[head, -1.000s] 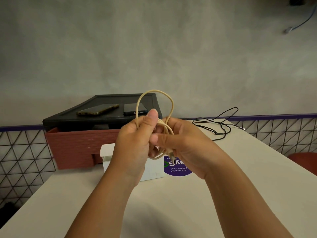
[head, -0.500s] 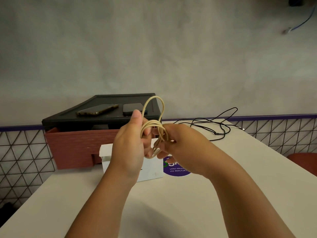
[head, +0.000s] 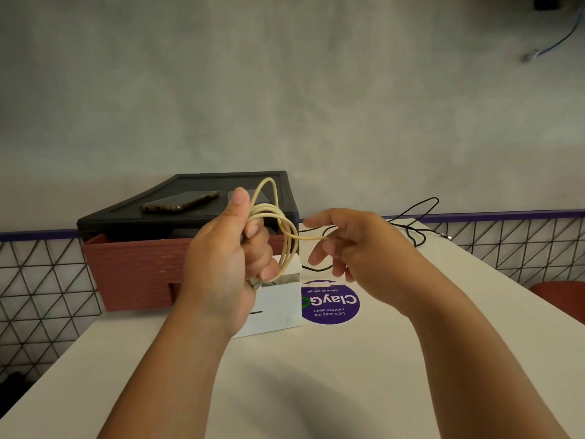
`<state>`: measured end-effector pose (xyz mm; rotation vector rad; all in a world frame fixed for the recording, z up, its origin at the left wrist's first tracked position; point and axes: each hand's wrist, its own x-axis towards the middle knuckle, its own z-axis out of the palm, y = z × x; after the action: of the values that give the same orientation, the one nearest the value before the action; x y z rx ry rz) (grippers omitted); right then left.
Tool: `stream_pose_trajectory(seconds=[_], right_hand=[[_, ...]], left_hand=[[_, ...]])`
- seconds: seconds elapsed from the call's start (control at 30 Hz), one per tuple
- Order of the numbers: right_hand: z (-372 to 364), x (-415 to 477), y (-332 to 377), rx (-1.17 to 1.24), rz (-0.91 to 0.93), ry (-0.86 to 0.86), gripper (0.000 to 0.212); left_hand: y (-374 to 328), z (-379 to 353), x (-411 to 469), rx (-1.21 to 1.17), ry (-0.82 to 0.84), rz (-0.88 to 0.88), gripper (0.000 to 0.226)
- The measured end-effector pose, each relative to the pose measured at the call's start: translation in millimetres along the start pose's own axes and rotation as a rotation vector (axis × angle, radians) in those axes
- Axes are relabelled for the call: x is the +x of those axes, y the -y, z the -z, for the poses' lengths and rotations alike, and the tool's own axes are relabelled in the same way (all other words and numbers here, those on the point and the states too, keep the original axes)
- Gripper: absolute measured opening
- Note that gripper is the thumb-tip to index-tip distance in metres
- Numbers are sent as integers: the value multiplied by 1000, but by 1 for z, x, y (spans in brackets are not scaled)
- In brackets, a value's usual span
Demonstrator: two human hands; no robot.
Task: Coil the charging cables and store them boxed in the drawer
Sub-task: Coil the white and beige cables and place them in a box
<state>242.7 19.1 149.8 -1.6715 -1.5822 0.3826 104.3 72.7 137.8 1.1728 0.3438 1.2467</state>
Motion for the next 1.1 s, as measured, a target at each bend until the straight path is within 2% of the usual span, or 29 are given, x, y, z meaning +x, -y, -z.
stream_pose_trajectory(seconds=[0.33, 0.5, 0.57, 0.63, 0.7, 0.77, 0.83, 0.9, 1.03, 1.1], right_hand=[[0, 4, -1, -3, -22, -54, 36], [2, 9, -4, -118, -36, -119, 42], [1, 9, -6, -140, -38, -156, 41], [-1, 7, -10, -115, -15, -175, 33], [0, 4, -11, 11, 23, -160, 28], [5, 2, -12, 109, 52, -152, 32], [9, 2, -14, 128, 62, -188, 34], [12, 3, -17, 132, 61, -242, 34], [13, 4, -21, 138, 62, -324, 31], [12, 6, -22, 131, 67, -344, 31]], left_hand=[[-3, -2, -1, -54, -21, 31, 47], [1, -5, 1, -18, -96, -17, 47], [4, -6, 2, 116, -159, -99, 53], [7, -4, 1, 445, -190, -291, 55], [8, 0, 0, 854, -218, -532, 50], [6, 4, 1, 991, -240, -598, 45], [7, 6, 2, 905, -270, -553, 46], [2, 3, 0, 679, -275, -411, 46], [-8, -5, -3, 165, -209, -159, 62], [-8, -4, -2, -1, -189, -94, 55]])
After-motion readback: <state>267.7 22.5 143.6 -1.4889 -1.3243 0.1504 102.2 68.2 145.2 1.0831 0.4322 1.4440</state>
